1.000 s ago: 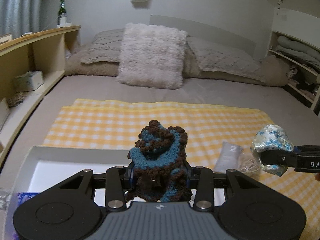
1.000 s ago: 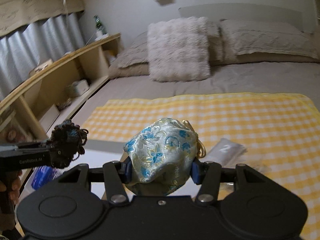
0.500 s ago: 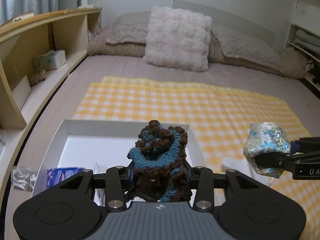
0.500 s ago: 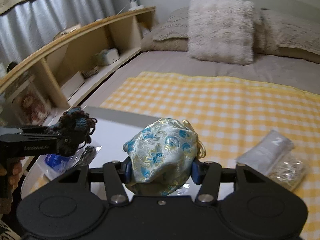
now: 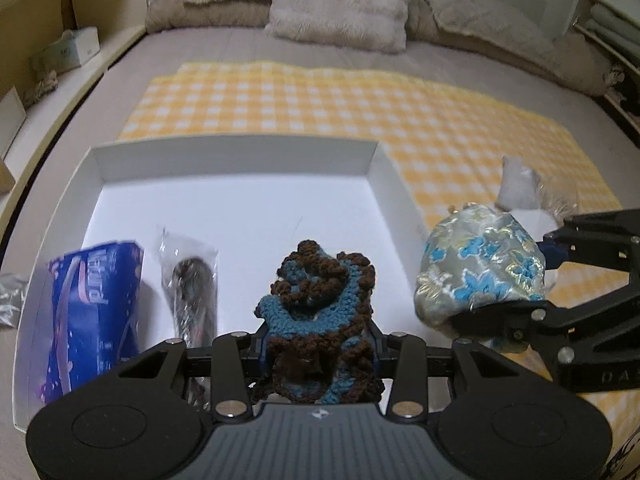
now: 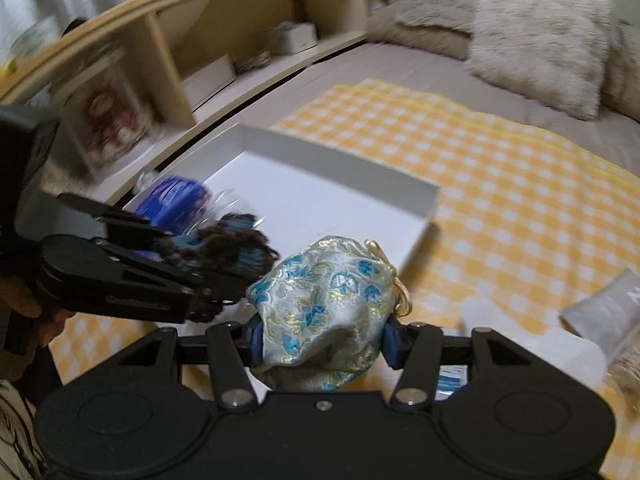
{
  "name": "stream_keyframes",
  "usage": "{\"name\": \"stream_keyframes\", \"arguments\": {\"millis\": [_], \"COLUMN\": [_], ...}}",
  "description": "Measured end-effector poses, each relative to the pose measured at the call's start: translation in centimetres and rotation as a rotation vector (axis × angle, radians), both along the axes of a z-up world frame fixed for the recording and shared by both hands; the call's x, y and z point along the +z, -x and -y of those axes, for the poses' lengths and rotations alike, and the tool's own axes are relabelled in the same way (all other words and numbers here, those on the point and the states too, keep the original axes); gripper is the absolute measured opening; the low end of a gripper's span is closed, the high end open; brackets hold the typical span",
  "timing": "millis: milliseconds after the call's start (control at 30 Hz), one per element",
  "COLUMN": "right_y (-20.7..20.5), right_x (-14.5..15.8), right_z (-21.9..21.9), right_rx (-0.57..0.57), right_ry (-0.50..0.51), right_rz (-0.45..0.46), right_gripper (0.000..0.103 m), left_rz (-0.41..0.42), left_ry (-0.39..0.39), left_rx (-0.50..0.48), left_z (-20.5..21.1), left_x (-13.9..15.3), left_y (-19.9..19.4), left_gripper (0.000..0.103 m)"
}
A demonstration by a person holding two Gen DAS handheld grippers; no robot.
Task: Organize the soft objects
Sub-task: 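Carry the scrunchie and floral pouch into the white tray with both tools, then open both tools to release the items in the tray and withdraw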
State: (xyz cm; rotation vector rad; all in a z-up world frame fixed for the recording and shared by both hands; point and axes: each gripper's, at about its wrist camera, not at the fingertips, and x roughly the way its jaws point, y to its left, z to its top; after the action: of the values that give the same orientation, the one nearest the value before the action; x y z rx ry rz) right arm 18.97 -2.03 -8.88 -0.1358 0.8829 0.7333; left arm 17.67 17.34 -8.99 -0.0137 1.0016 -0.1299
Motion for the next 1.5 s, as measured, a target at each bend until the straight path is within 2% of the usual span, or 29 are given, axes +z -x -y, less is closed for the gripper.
{"name": "stream_keyframes", "arguments": {"millis": [333,567,667,833,967,1067,1133,1267,1500], "right_y": [0.2,0.3,0.2,0.6,1.0,1.1,0.9,1.1,1.4], "right_x": [-2.9,-5.0,-4.9,-3.8,-2.7,-1.9,-1.8,-2.3,-4.0], "right_z": [-4.4,-6.2,-6.2,-5.4,-4.6,-4.1,-4.1,-4.6,-5.4], "right_rx": [0.173,0.257,0.25,0.249,0.244,0.232,0.224,0.232,0.24], "right_ry": [0.069,0.127,0.153,0.16,0.14,0.119,0.101,0.12,0.163], "right_rz": [-0.049,-0.065,-0.07,-0.049,-0.032,-0.027,-0.042,-0.043,-0.059], "right_gripper": [0.054,0.058,0.061,0.073,0.074,0.065,0.048,0.045,0.045], "left_rz": [-0.062,-0.083,-0.086,-0.088,-0.07,-0.043,-0.035,-0.072,-0.098], "left_ry": [-0.058,-0.066,-0.058,-0.018,-0.001,0.027,0.047,0.06,0.016], "left_rx": [0.015,-0.004,0.004,0.0,-0.003,-0.017,-0.03,-0.041,-0.084], "left_z": [-2.3,-2.1,-2.2,-2.2,-2.0,-1.9,-1.7,-1.2,0.2], "left_x": [-2.1,-2.8,-2.7,-2.1,-1.3,-0.4,-0.1,-0.9,-1.4], "left_y": [0.3,0.5,0.7,1.1,1.6,2.0,2.2,1.7,2.0], "left_gripper": [0.043,0.046,0.049,0.059,0.061,0.059,0.054,0.048,0.049]}}
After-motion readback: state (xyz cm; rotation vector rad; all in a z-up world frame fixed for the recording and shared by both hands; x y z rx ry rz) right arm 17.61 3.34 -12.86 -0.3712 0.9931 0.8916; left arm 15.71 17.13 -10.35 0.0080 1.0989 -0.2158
